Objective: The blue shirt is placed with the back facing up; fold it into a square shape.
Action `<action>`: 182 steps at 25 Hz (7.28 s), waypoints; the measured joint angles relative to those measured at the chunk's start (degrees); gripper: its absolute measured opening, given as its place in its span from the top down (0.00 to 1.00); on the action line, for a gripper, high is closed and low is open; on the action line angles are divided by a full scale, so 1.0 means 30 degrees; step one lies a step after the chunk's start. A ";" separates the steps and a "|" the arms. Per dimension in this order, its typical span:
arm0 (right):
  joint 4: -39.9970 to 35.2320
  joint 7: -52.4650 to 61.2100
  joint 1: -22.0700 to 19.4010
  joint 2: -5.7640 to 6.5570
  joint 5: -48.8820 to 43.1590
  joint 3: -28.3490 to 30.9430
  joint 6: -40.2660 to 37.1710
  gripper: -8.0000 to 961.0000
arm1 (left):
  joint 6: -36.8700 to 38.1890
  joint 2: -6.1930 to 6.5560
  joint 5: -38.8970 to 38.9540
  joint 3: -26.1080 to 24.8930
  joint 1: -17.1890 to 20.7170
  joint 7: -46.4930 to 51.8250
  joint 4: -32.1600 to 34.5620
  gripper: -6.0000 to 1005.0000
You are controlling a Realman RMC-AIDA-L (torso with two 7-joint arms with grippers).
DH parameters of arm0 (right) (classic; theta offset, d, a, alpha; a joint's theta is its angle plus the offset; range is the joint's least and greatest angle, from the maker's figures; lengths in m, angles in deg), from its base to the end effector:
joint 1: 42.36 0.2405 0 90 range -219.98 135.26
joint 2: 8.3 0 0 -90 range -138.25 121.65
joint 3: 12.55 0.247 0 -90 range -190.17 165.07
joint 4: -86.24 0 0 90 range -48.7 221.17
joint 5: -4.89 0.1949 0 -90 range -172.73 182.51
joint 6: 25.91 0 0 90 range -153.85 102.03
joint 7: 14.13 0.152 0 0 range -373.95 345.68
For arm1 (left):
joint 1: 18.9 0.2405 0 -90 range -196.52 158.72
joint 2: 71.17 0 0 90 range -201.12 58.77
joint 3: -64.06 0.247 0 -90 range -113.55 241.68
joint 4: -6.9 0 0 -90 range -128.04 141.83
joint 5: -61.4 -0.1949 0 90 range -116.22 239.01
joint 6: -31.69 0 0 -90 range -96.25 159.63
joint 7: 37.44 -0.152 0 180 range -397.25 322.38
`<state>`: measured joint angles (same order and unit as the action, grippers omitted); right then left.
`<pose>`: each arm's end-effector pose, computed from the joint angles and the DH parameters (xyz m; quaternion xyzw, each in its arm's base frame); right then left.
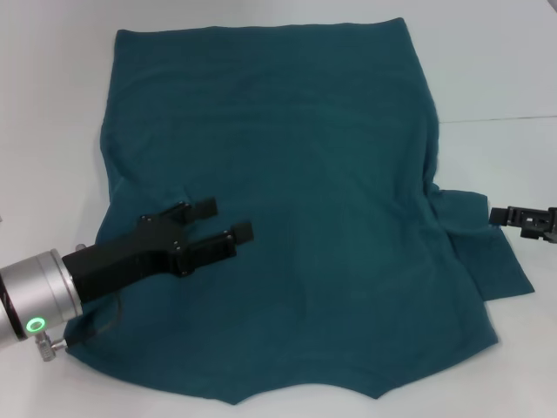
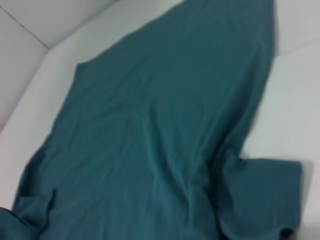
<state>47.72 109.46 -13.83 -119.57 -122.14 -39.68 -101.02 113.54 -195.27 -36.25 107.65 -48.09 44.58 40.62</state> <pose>0.3353 0.3408 0.0781 -0.7303 0.5960 0.2103 0.2592 -0.2156 0.3259 -0.0282 -0.8707 -0.2912 -0.3632 0.1587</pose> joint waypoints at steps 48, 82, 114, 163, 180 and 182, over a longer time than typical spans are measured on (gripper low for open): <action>0.2683 -0.1705 0.0863 -0.1704 0.2293 0.0126 0.5605 0.39 | -0.0741 0.0028 0.0001 -0.0175 -0.0191 0.0024 -0.0039 0.12; 0.3310 -0.6168 0.0604 -0.1453 0.7852 0.0197 0.7899 0.99 | -0.0951 0.0029 0.0082 -0.0113 -0.0172 0.0044 -0.0111 0.12; 0.2958 -0.6948 0.1322 -0.1272 0.7801 -0.1482 0.2782 0.99 | -0.1001 -0.0013 0.0179 -0.0174 -0.0258 0.0787 -0.0109 0.12; 0.3970 -0.5331 0.4260 -0.2539 0.7790 -0.4930 0.7859 0.88 | -0.2161 -0.0029 0.0201 -0.0093 -0.0464 0.0901 -0.0483 0.12; 0.3660 -0.3845 0.2824 -0.0226 0.7542 -0.4919 0.4416 0.21 | -0.2011 0.0044 0.0096 -0.0199 -0.0183 0.1664 -0.0138 0.12; 0.3541 -0.3592 0.2450 0.0085 0.7464 -0.4835 0.3410 0.13 | -0.1821 0.0058 0.0017 -0.0202 0.0087 0.1999 0.0173 0.12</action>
<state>58.34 98.68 -6.48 -119.32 -99.75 -54.19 -90.79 108.07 -195.10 -36.20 107.04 -47.83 50.57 41.14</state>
